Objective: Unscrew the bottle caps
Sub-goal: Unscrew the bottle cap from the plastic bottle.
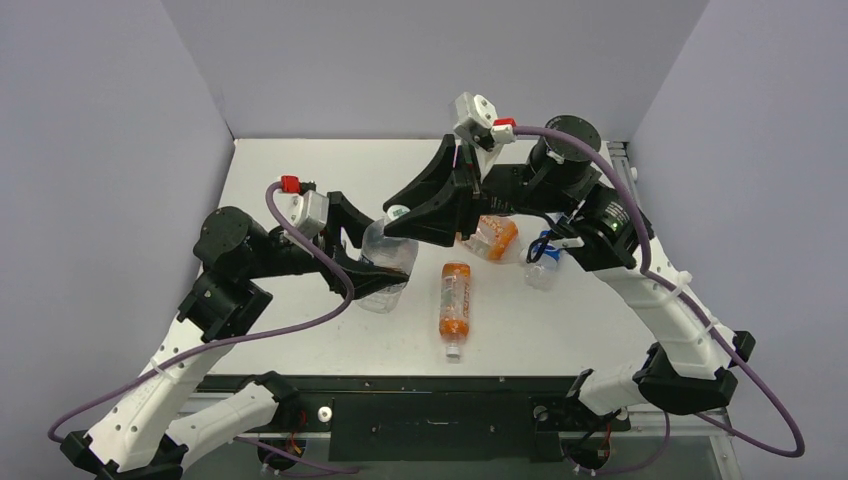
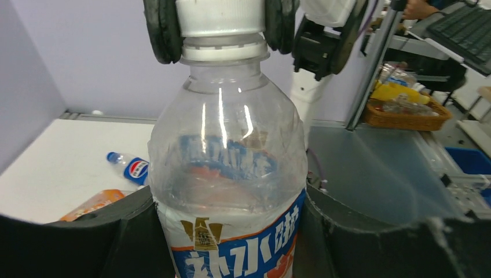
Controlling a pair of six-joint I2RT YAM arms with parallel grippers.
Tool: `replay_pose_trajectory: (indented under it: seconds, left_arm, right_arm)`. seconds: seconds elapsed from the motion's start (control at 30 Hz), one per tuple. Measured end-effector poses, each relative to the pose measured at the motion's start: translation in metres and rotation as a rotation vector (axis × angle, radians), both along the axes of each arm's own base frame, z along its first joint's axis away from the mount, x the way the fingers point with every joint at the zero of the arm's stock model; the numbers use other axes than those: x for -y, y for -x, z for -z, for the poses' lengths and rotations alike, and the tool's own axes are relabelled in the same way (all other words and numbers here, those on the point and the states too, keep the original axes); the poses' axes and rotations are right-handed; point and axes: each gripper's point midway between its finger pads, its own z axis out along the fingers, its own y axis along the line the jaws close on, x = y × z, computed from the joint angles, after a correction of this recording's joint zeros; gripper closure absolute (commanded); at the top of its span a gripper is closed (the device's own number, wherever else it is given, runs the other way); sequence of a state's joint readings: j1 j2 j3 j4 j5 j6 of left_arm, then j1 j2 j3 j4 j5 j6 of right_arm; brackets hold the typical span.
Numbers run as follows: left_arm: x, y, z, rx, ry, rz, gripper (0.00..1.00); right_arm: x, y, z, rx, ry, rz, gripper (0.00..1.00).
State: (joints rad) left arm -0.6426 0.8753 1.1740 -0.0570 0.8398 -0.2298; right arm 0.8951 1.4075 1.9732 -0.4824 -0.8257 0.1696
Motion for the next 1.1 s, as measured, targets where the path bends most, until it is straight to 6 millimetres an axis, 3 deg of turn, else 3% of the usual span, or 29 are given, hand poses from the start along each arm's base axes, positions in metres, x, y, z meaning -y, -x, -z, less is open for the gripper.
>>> replay_pose_trajectory:
  seconds: [0.2, 0.23, 0.27, 0.3, 0.33, 0.4, 0.6, 0.83, 0.97, 1.1]
  left_arm:
    - [-0.001, 0.025, -0.007, -0.057, 0.003, 0.123, 1.0]
    - [-0.002, 0.026, -0.008, -0.057, 0.005, 0.13, 1.0]
    - [-0.002, 0.027, -0.01, -0.056, 0.008, 0.134, 1.0]
    - [-0.002, 0.028, -0.01, -0.057, 0.009, 0.135, 1.0]
    - [-0.002, 0.028, -0.01, -0.054, 0.009, 0.134, 1.0]
    - [-0.001, 0.026, -0.009, -0.038, 0.006, 0.126, 1.0]
    - [-0.004, 0.01, -0.008, 0.037, 0.009, 0.023, 1.0]
    - [-0.011, -0.038, 0.001, 0.1, 0.009, -0.235, 1.0]
    - [-0.017, -0.063, 0.01, 0.124, -0.014, -0.364, 1.0]
    - [-0.022, -0.076, 0.01, 0.147, -0.021, -0.437, 1.0]
  right_arm:
    - [-0.001, 0.023, -0.01, -0.027, -0.108, -0.204, 1.0]
    - [-0.001, 0.025, -0.012, -0.028, -0.118, -0.224, 0.93]
    - [-0.001, 0.026, -0.013, -0.032, -0.121, -0.233, 0.75]
    - [0.0, 0.026, -0.013, -0.029, -0.12, -0.235, 0.64]
    - [0.0, 0.026, -0.013, -0.023, -0.114, -0.228, 0.36]
    - [0.001, 0.023, -0.014, -0.023, -0.096, -0.189, 0.22]
    - [0.008, -0.002, -0.028, 0.051, -0.094, 0.076, 0.19]
    - [0.008, -0.014, -0.03, 0.083, -0.048, 0.356, 0.17]
    - [-0.002, -0.036, -0.053, 0.064, -0.074, 0.532, 0.2]
    - [-0.009, -0.066, -0.033, 0.021, -0.023, 0.693, 0.27]
